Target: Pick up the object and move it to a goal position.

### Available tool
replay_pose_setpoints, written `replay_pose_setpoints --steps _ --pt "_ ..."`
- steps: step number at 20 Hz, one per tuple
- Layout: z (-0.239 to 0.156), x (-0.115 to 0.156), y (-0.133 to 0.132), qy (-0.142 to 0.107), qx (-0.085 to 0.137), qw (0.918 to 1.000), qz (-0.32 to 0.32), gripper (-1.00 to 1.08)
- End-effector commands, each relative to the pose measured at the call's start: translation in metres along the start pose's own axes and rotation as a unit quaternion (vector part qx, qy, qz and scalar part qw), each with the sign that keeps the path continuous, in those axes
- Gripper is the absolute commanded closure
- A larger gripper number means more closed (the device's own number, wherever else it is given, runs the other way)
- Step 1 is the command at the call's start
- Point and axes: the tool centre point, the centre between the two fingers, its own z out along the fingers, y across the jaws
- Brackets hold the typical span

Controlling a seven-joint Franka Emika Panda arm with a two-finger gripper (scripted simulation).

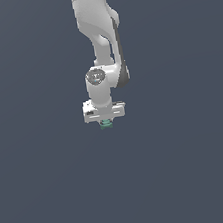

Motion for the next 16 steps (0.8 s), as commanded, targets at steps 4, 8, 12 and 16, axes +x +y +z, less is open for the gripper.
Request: replay_pose_setpoints --steps 4,8,12,16 --pt "-0.013 0.019 0.009 0.000 0.000 1.0000 0.000 1.08" --pt "-0.027 0.039 0.017 0.000 0.000 1.0000 0.000 1.08" --pt "-0.043 0.064 0.028 0.000 0.000 1.0000 0.000 1.08" --pt "-0.058 0.088 0.038 0.000 0.000 1.0000 0.000 1.08"
